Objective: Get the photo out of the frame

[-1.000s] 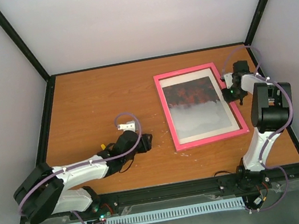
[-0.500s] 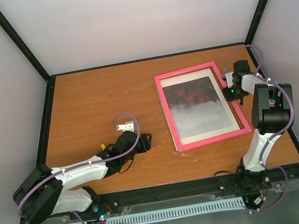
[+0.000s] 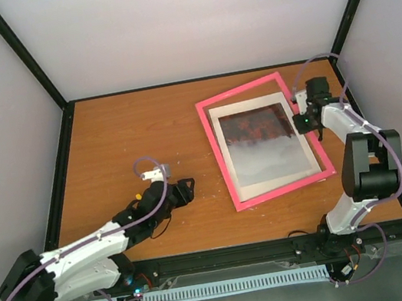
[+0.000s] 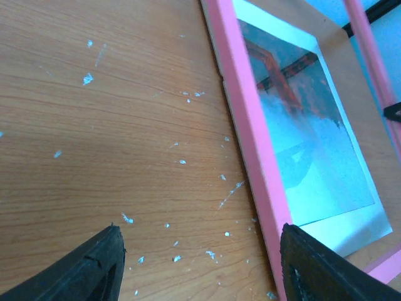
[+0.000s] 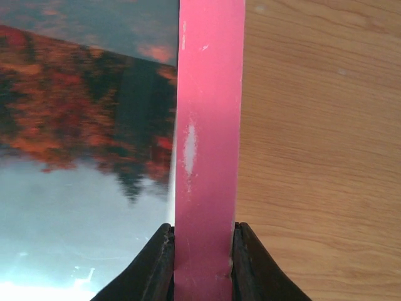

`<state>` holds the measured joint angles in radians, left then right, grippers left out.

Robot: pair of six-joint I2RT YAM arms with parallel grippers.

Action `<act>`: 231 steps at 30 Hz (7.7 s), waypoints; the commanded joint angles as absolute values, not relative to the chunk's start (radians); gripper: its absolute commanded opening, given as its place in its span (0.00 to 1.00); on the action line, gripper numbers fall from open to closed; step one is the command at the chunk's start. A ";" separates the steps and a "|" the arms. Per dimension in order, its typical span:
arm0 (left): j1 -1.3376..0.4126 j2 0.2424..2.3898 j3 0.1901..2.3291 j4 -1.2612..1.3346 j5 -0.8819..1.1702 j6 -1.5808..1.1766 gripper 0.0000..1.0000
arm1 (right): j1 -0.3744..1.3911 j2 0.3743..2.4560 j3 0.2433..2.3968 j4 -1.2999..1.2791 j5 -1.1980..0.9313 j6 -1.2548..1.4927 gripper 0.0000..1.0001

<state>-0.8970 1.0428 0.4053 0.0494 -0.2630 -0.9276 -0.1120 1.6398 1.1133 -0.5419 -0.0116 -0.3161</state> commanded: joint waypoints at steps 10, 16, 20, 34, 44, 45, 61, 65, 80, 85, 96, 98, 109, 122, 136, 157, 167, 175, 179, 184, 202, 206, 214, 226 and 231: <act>-0.902 0.717 0.376 -0.265 -0.347 -1.043 0.67 | 0.222 1.741 1.303 -0.590 0.037 -0.154 0.03; -0.902 0.619 0.385 -0.353 -0.363 -1.066 0.67 | 0.348 1.853 1.417 -0.581 0.088 -0.090 0.03; -0.903 0.609 0.411 -0.410 -0.384 -1.094 0.66 | 0.412 1.947 1.517 -0.579 0.167 -0.026 0.03; -0.902 0.617 0.453 -0.444 -0.387 -1.097 0.65 | 0.563 2.261 1.929 -0.689 0.175 0.008 0.03; -0.902 0.580 0.443 -0.477 -0.394 -1.111 0.64 | 0.654 2.479 2.255 -0.801 0.144 0.039 0.03; -0.901 0.576 0.440 -0.478 -0.395 -1.111 0.64 | 0.661 2.487 2.263 -0.800 0.144 0.041 0.03; -0.902 0.545 0.408 -0.484 -0.392 -1.123 0.64 | 0.728 2.628 2.365 -0.792 0.091 0.055 0.08; -0.902 0.538 0.398 -0.483 -0.393 -1.124 0.64 | 0.729 2.625 2.367 -0.801 0.120 0.036 0.30; -0.902 0.612 0.436 -0.431 -0.387 -0.987 0.71 | 0.584 2.083 1.842 -0.739 0.015 -0.075 0.51; -0.900 0.644 0.473 -0.379 -0.418 -0.862 0.98 | 0.457 1.801 1.489 -0.669 -0.031 -0.158 0.53; -0.878 0.971 0.564 0.085 -0.376 -0.558 1.00 | -0.125 1.335 0.982 -0.640 -0.197 -0.441 0.73; -0.840 1.104 0.656 0.079 -0.258 -0.546 1.00 | -0.207 1.309 0.939 -0.637 -0.224 -0.486 0.76; -0.774 1.698 1.132 -0.051 0.012 -0.679 0.68 | -0.374 1.382 0.872 -0.693 -0.387 -0.628 0.72; -0.754 2.007 1.443 -0.312 0.057 -0.797 0.71 | -0.374 1.497 0.877 -0.604 -0.357 -0.551 0.69; -0.729 2.205 1.664 -0.489 0.058 -0.779 0.78 | -0.374 1.507 0.860 -0.568 -0.394 -0.484 0.69; -0.729 2.173 1.682 -0.384 0.161 -0.762 0.75 | -0.374 1.528 0.839 -0.566 -0.402 -0.487 0.68; -0.741 2.169 1.691 -0.351 0.187 -0.764 0.74 | -0.375 1.542 0.841 -0.568 -0.410 -0.485 0.67; -0.747 2.194 1.698 -0.335 0.199 -0.762 0.74 | -0.375 1.515 0.857 -0.573 -0.350 -0.485 0.67; -0.756 2.202 1.693 -0.327 0.195 -0.745 0.74 | -0.374 1.455 0.865 -0.567 -0.294 -0.489 0.68; -0.761 2.199 1.695 -0.294 0.234 -0.703 0.74 | -0.373 1.408 0.896 -0.629 -0.354 -0.484 0.68; -0.721 2.146 1.695 -0.434 0.070 -0.663 0.75 | -0.309 1.282 0.839 -0.638 -0.481 -0.452 0.66; -0.722 2.171 1.708 -0.423 0.077 -0.663 0.75 | -0.309 1.293 0.837 -0.634 -0.487 -0.449 0.65; -0.722 2.210 1.730 -0.409 0.101 -0.671 0.75 | -0.308 1.322 0.838 -0.631 -0.489 -0.449 0.64; -0.722 2.235 1.741 -0.409 0.107 -0.697 0.75 | -0.309 1.327 0.838 -0.630 -0.488 -0.449 0.64; -0.722 2.247 1.753 -0.449 0.061 -0.709 0.75 | -0.309 1.338 0.838 -0.623 -0.473 -0.448 0.64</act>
<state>-0.7280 2.2250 1.6997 -0.4171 0.0971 -0.6895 -0.3134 1.3251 0.8455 -0.6422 -0.4789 -0.4541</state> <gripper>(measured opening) 0.747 0.642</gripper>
